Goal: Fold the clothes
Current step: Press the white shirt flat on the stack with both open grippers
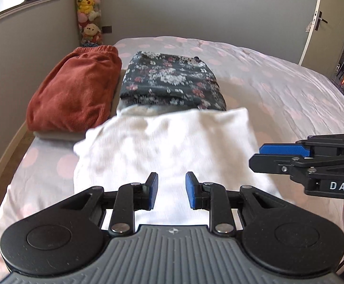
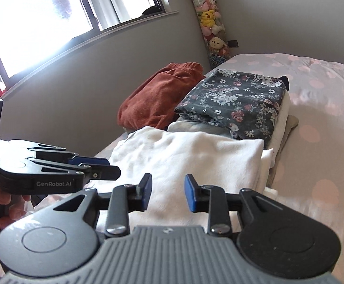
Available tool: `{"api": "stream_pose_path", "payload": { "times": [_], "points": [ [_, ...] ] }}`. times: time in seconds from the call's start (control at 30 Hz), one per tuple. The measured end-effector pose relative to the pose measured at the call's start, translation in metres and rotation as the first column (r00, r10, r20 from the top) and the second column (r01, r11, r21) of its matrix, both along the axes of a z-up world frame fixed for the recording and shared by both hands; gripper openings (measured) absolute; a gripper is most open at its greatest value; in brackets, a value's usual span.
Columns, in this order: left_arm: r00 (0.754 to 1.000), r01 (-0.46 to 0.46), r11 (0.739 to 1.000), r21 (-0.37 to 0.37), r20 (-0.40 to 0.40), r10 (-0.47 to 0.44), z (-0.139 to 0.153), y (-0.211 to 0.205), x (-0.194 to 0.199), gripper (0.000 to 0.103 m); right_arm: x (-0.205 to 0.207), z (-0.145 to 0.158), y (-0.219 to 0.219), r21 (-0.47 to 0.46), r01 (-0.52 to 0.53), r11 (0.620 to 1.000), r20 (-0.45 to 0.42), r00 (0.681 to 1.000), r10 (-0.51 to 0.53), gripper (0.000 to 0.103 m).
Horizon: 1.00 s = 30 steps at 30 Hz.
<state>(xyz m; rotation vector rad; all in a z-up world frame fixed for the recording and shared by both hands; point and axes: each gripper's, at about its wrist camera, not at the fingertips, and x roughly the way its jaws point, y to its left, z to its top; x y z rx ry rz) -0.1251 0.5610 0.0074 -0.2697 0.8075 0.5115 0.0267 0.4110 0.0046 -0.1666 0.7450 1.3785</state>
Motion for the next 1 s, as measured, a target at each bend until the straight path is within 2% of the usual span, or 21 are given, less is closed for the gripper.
{"api": "stream_pose_path", "payload": {
  "times": [0.23, 0.43, 0.6, 0.63, 0.67, 0.73, 0.77, 0.93, 1.0],
  "points": [
    [0.997, -0.027, 0.997, 0.072, -0.072, 0.033, -0.027, -0.039, -0.017, 0.023, -0.036, -0.024, -0.027, -0.062, 0.038, 0.997, 0.050, 0.998, -0.035, 0.034],
    [0.992, -0.065, 0.995, 0.075, -0.099, 0.072, -0.054, -0.035, -0.013, 0.023, -0.033, -0.060, -0.028, -0.123, 0.076, 0.990, -0.015, 0.997, -0.078, 0.034],
    [0.991, -0.103, 0.991, 0.083, -0.072, 0.109, -0.049, -0.039, -0.017, 0.024, -0.031, -0.056, -0.032, -0.100, 0.091, 0.991, -0.036, 0.995, -0.095, 0.037],
    [0.991, -0.112, 0.990, 0.087, -0.063, 0.118, -0.045, -0.042, -0.019, 0.025, -0.031, -0.051, -0.036, -0.083, 0.095, 0.992, -0.040, 0.994, -0.098, 0.045],
    [0.991, -0.121, 0.988, 0.091, -0.054, 0.127, -0.041, -0.044, -0.020, 0.030, -0.031, -0.046, -0.039, -0.062, 0.101, 0.993, -0.038, 0.994, -0.104, 0.060],
    [0.989, -0.140, 0.985, 0.097, -0.035, 0.144, -0.032, -0.048, -0.023, 0.047, -0.031, -0.034, -0.046, -0.019, 0.115, 0.993, -0.031, 0.993, -0.116, 0.075],
    [0.988, -0.149, 0.984, 0.100, -0.025, 0.152, -0.028, -0.051, -0.024, 0.057, -0.032, -0.027, -0.049, 0.000, 0.114, 0.993, -0.022, 0.993, -0.114, 0.080],
    [0.979, -0.203, 0.976, 0.081, 0.034, 0.201, -0.005, -0.062, -0.030, 0.060, -0.037, 0.001, -0.063, 0.057, 0.132, 0.990, 0.014, 0.991, -0.133, 0.090],
    [0.973, -0.228, 0.970, 0.081, 0.057, 0.224, 0.003, -0.067, -0.033, 0.062, -0.039, 0.011, -0.068, 0.076, 0.144, 0.987, 0.026, 0.989, -0.146, 0.091]
  ]
}}
